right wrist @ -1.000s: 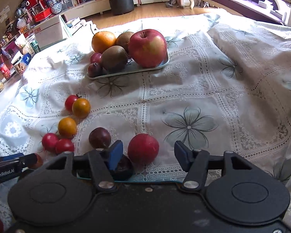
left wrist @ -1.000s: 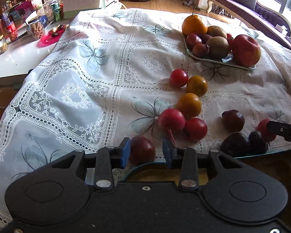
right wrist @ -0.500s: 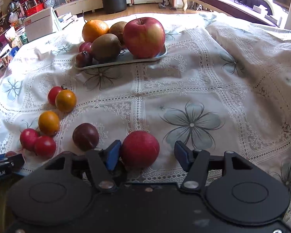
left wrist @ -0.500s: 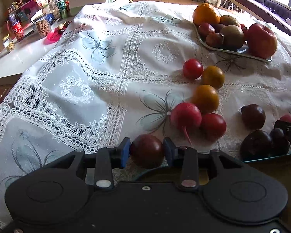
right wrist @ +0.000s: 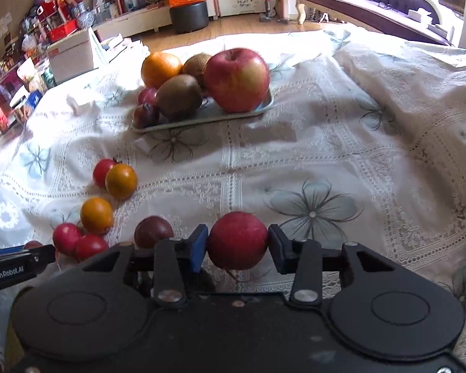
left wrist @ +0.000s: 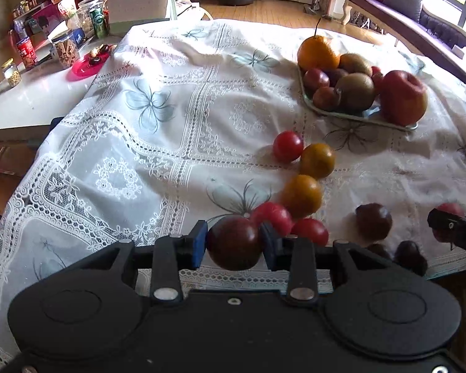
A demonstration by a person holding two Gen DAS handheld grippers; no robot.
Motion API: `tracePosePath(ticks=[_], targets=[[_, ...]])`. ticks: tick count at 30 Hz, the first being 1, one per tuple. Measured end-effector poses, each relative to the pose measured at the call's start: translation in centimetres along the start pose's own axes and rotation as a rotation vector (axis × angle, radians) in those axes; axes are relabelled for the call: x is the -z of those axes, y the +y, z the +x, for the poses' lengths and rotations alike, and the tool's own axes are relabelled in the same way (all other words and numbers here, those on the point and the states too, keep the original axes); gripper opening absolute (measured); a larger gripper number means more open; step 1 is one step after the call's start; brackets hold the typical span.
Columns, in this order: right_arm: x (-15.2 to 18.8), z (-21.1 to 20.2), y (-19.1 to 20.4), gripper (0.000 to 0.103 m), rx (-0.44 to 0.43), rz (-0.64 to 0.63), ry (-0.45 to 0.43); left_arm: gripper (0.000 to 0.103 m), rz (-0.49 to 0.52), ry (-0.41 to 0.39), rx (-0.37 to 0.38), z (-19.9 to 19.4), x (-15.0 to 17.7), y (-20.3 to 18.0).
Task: Organize fruits
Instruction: 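Grasp the small red apple with the right gripper while the left gripper grasps a dark red plum, then carry the apple over the tray and open the right gripper while the left releases the plum there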
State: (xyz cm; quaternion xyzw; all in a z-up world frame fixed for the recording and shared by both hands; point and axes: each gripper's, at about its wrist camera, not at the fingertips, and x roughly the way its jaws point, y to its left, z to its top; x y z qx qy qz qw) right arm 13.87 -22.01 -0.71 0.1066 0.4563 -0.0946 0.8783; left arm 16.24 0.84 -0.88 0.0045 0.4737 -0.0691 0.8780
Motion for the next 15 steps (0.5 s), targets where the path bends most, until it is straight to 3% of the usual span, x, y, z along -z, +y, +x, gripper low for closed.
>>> tracePosePath(ticks=[7,15], targets=[[-0.8,-5.3,-0.8,0.044,-0.045,0.033,-0.060,0.046,0.022,-0.017,0.041,-5.4,0.0,-2.0],[2.5,-10.7,-1.4,0.044,-0.119,0.010,-0.042,0.046,0.050,0.091,0.105,-7.0,4.6,-3.3]])
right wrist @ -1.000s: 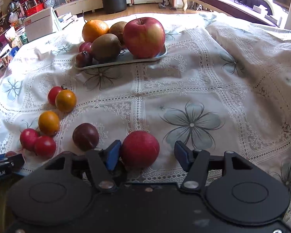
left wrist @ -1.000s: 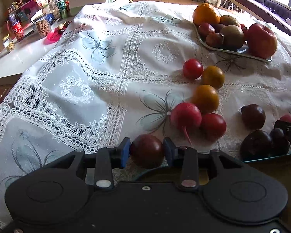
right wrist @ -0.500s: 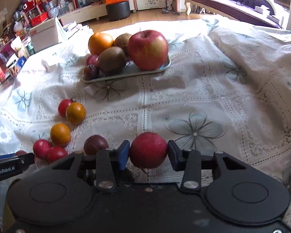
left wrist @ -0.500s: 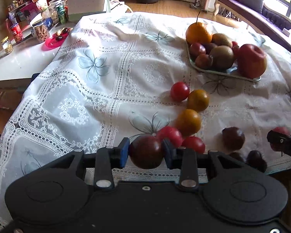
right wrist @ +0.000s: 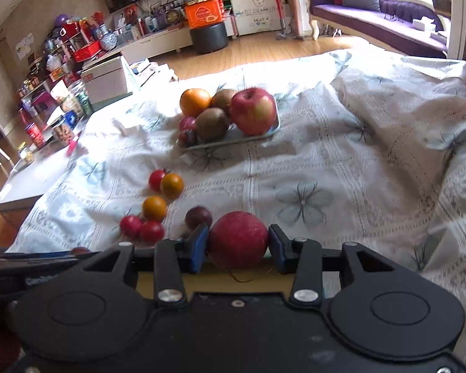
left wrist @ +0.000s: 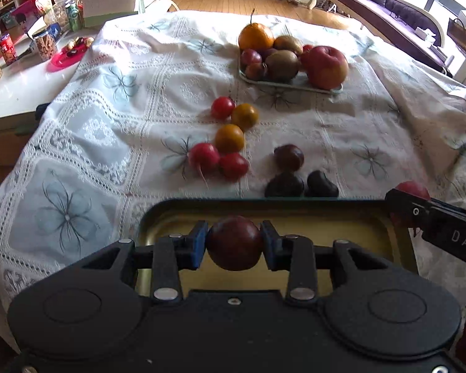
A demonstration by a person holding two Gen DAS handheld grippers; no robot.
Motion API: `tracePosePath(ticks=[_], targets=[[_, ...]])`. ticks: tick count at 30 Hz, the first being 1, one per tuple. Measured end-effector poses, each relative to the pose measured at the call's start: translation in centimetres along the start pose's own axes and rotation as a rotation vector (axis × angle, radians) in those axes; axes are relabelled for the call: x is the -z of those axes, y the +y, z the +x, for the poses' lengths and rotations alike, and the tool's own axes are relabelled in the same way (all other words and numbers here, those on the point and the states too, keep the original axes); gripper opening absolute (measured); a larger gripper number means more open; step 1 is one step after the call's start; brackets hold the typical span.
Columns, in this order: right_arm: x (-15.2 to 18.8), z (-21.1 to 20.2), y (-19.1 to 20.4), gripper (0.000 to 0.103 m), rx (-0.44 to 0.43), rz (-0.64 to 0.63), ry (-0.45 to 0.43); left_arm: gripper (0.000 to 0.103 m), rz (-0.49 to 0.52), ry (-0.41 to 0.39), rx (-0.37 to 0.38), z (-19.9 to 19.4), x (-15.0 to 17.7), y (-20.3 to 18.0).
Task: Organize fruits
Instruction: 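Carry the apple over the tray and open the right gripper while the left releases the plum there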
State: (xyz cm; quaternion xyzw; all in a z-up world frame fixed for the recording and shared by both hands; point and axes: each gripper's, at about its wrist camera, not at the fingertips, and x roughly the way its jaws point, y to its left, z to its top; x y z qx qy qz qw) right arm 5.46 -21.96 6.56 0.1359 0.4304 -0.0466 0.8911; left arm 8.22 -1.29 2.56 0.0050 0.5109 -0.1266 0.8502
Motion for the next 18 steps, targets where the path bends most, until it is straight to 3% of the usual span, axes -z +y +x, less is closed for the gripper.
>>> tracePosePath(ticks=[4,10,18], targets=[[2.6,-1.1,-0.6,0.045,-0.019,0.003,0.052,0.046,-0.004,0.042,-0.011,0.5,2.5,-0.2],[6.2,-2.1,-1.4,0.045,-0.010,0.010,0.102,0.046,0.006,0.035,-0.045,-0.3,5.0,-0.3],[7.0,-2.3,-0.4,0.045,0.012,-0.034,0.082,0.046,0.016,0.026,-0.068,-0.4,5.5,-0.4]])
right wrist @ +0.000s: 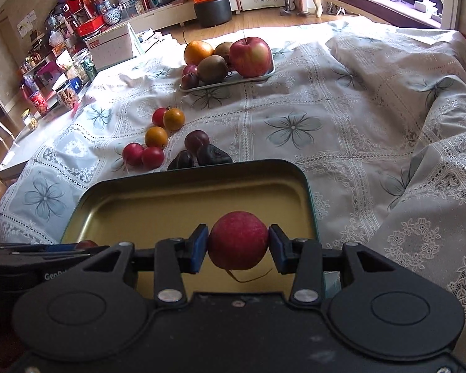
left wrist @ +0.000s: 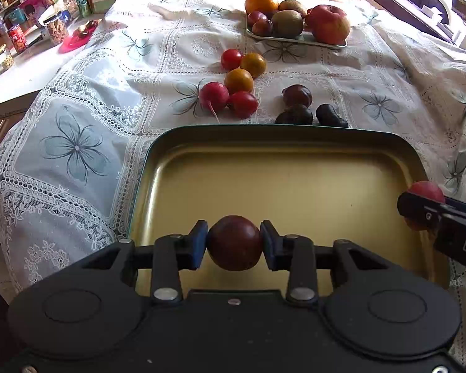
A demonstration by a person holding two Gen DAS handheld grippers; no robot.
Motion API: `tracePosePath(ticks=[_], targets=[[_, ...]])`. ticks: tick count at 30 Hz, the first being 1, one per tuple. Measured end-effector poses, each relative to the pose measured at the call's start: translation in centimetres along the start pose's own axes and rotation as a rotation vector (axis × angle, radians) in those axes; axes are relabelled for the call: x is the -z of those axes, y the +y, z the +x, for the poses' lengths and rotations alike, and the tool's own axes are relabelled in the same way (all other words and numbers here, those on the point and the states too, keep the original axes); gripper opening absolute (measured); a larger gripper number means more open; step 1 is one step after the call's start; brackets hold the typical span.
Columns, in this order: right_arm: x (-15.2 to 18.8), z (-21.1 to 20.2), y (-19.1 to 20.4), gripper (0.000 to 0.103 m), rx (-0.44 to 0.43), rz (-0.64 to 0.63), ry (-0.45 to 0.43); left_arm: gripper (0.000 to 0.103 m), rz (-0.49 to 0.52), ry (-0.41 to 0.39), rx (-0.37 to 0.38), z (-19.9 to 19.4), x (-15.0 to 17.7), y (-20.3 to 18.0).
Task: Organize fruits
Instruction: 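Carry the apple over the tray and open the right gripper while the left releases the plum there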
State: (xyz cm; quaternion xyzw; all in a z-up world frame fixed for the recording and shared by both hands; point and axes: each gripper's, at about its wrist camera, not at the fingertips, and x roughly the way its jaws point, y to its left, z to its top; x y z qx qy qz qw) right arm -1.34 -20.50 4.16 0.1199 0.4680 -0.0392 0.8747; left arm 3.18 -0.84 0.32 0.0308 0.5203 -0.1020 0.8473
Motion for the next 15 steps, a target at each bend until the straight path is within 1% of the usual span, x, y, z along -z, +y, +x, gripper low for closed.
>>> tracePosePath(ticks=[7,12,15], targets=[[0.18,0.10,0.37,0.045,0.007,-0.016,0.001,0.046,-0.013,-0.019,-0.008,-0.16,0.08,0.30],[0.20,-0.28,0.72,0.045,0.026,-0.031,-0.018,0.046,-0.019,-0.011,-0.025,-0.06,0.21,0.43],[0.10,-0.63,0.87,0.048,0.031,-0.040,-0.032,0.046,-0.018,0.000,-0.025,0.01,0.26,0.39]])
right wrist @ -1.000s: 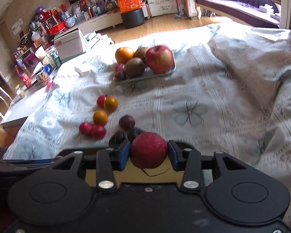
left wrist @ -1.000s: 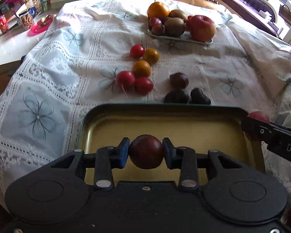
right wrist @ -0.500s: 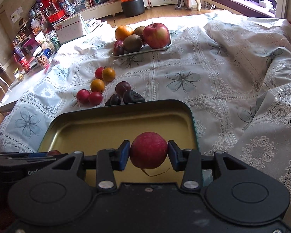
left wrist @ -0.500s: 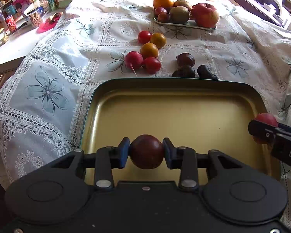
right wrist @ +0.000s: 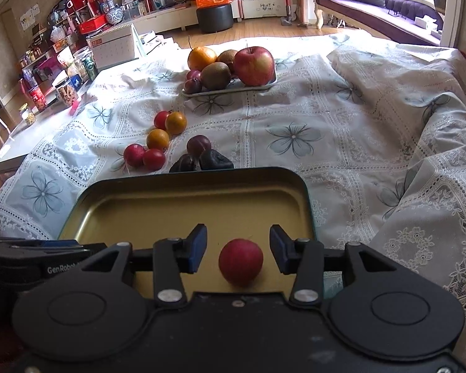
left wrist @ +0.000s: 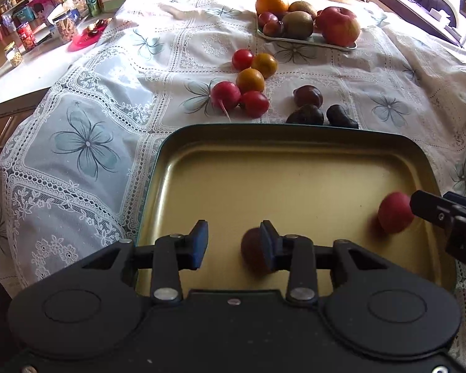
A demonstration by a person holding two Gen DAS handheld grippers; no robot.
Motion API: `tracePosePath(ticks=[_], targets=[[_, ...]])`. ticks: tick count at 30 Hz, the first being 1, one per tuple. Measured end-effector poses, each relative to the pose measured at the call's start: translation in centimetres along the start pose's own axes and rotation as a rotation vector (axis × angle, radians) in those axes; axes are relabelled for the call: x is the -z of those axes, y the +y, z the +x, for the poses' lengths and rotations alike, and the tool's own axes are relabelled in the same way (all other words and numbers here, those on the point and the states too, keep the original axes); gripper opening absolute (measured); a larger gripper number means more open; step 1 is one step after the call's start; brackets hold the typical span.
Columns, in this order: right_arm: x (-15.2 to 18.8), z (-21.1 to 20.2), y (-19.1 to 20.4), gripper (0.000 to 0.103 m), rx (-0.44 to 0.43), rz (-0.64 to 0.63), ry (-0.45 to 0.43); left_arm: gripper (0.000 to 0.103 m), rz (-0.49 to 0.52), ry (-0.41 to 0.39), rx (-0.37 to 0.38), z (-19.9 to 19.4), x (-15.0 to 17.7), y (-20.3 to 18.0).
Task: Organize fruits
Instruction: 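Carry the apple over the tray and open the right gripper while the left releases the plum there, then grasp a black plum with the right gripper while the left gripper grasps a red radish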
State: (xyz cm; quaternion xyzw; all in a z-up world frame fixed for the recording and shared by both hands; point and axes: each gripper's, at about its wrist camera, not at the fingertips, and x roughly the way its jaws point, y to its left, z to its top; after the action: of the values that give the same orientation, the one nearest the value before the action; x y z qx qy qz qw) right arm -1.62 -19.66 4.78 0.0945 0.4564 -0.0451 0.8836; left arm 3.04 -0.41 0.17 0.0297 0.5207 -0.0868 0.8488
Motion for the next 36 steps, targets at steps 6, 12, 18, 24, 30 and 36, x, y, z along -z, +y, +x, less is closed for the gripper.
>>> tracePosePath(ticks=[6,12,18,24,30,36], targets=[[0.2,0.4,0.1,0.051,-0.003,0.003,0.029,0.045,-0.003,0.010,0.000,0.0,0.1,0.0],[0.5,0.7,0.5,0.055,-0.010,-0.003,0.057,0.045,-0.007,0.025,0.011,-0.1,0.1,0.0],[0.6,0.6,0.7,0.056,-0.012,-0.009,0.059,0.045,-0.009,0.025,0.006,0.0,0.1,0.0],[0.8,0.7,0.8,0.056,-0.015,-0.011,0.069,0.045,-0.010,0.023,-0.001,-0.1,0.2,0.0],[0.8,0.7,1.0,0.057,-0.018,-0.017,0.072,0.045,-0.012,0.027,0.001,0.0,0.2,0.1],[0.9,0.9,1.1,0.057,-0.021,-0.019,0.084,0.045,-0.011,0.026,0.000,-0.1,0.2,0.1]])
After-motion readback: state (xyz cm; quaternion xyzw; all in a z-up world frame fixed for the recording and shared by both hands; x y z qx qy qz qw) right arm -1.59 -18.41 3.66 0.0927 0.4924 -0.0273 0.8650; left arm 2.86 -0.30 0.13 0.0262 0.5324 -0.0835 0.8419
